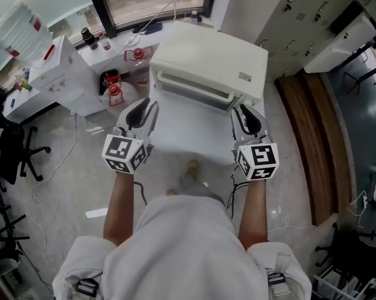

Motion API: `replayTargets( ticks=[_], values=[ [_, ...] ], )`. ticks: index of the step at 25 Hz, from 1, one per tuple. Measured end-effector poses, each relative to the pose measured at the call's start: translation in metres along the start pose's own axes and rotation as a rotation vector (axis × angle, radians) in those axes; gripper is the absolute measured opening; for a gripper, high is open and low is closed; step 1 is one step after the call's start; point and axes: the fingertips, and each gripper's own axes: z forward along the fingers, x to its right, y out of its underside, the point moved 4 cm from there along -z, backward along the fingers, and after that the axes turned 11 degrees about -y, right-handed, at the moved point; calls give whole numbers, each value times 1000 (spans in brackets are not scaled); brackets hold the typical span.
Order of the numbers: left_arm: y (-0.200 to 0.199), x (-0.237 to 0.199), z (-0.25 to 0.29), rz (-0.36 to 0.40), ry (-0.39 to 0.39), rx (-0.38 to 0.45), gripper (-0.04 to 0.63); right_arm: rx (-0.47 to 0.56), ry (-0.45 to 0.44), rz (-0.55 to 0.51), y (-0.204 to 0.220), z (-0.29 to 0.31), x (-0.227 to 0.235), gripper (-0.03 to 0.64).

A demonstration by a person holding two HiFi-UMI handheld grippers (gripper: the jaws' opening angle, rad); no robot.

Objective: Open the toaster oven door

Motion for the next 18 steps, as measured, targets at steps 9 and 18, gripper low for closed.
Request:
replayTargets(
  ticks=[9,18],
  values=[
    [3,-2,96,41,20,-64,89,-50,-95,22,14,61,59,80],
    [5,-3,131,113,73,-121,89,-75,-159,36,20,88,77,80]
  ],
)
